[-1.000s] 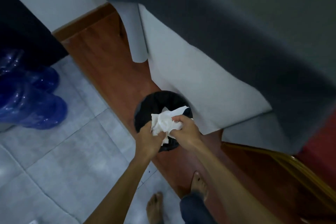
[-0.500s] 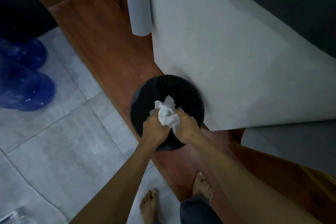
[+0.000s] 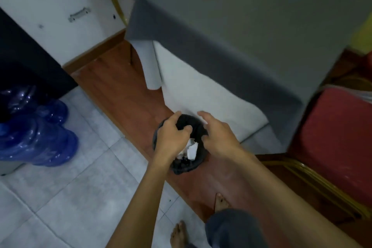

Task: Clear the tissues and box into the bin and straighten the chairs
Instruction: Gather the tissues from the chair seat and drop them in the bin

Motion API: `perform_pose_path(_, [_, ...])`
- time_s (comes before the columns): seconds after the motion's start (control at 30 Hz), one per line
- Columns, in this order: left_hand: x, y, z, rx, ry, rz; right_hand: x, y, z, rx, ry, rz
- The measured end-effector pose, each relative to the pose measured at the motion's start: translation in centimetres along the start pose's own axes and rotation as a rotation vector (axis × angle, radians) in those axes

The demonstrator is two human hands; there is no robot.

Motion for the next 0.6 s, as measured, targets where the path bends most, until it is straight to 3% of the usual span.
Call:
perform_pose_path(0.17, [4.4,8.7,-6.1,-0.194,0.015,0.056,7.6,-6.3,-7.0,0.135,0.145,-0.075])
perform_pose_path(0.33, [4.5,16.4,-10.2,-0.393,-0.058,0.113,14.6,-7.9,-13.3,0.131,0.261,-0.090])
perform_pose_path(0.6, [-3.8,28.3,-13.9,-0.652,-0.255,0.297,26.3,-3.1,-20.1,-0.022,0.514,-0.053])
Point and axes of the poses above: each hand's wrist, its own z-axis towards the middle knuckle, its own x-axis out of the back of the hand, y = z × x, the point moved 4 cm from there along z, towards the middle knuckle, and after that the axes turned 5 degrees about z, right-handed, at the moved point
